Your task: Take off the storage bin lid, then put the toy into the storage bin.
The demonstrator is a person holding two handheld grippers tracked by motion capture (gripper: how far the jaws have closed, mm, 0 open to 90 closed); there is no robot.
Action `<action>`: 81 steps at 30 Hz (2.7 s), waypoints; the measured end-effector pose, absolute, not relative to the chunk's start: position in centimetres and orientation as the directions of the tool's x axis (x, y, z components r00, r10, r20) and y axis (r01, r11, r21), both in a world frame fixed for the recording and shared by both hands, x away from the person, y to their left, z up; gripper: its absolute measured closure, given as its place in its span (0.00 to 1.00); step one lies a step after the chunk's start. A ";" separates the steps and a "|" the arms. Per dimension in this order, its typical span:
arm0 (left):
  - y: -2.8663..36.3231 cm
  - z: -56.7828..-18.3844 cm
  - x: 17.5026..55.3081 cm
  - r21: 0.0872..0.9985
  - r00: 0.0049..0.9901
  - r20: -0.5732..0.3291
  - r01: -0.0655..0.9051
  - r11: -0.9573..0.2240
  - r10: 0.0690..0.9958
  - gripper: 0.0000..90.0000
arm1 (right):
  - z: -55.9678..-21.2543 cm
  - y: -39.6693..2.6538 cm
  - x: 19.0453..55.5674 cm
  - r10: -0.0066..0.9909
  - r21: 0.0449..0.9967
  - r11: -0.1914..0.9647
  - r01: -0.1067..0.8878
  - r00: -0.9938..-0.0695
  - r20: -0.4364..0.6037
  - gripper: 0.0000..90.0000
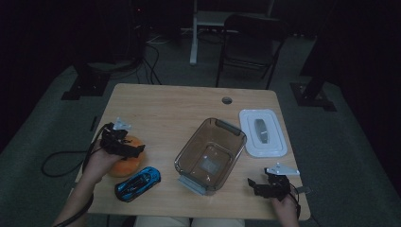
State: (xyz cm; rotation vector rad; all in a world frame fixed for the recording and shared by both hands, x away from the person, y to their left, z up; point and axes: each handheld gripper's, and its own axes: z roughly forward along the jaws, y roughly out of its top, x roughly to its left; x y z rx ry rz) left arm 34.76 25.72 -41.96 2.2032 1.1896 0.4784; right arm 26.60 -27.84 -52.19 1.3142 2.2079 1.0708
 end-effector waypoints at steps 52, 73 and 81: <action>29.2 -47.8 30.6 0.593 0.341 0.015 0.754 -0.283 0.940 0.04 | -52.8 -28.6 26.4 0.887 0.724 0.315 0.614 -0.462 0.005 0.14; 29.9 -45.1 30.5 0.681 0.431 0.020 0.655 -0.328 0.902 0.69 | -52.8 -28.4 26.7 0.887 0.725 0.314 0.613 -0.462 0.006 0.14; 29.2 -43.6 30.9 0.706 0.491 0.047 0.600 -0.376 0.870 0.69 | -52.8 -28.4 26.7 0.887 0.725 0.314 0.613 -0.462 0.006 0.14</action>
